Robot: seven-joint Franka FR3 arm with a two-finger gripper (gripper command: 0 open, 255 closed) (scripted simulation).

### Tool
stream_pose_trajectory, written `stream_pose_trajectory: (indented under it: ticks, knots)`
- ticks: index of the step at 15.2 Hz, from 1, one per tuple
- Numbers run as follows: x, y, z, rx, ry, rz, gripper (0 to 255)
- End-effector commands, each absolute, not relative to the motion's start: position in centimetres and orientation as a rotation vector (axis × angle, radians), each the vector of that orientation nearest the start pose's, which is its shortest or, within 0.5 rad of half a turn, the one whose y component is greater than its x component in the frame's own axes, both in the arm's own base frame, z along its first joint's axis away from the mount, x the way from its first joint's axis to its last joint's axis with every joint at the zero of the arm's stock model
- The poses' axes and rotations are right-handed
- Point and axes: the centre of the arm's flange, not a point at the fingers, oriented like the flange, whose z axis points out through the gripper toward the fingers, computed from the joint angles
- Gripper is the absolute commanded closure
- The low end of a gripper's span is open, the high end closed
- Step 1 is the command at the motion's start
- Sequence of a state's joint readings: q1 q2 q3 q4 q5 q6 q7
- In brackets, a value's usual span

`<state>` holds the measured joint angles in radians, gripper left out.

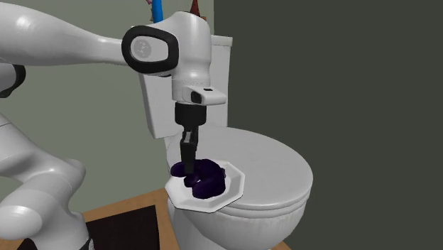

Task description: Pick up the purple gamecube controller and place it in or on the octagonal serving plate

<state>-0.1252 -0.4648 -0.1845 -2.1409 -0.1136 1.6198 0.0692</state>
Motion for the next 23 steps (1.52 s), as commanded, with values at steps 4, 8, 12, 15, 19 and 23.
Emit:
stream_pose_trajectory:
  ticks: [4,8,12,15,19,23]
  knots:
    - [38.0,-14.7,57.2,-3.116,0.548,0.102,255]
    - [38.0,-14.7,57.2,-3.116,0.548,0.102,0]
    - [38.0,-14.7,57.2,-3.116,0.548,0.102,0]
    - [38.2,-14.7,59.9,-3.116,0.548,0.102,0]
    - [38.4,-14.7,62.2,-3.116,0.548,0.102,0]
    - [38.4,-14.7,62.2,-3.116,0.548,0.102,0]
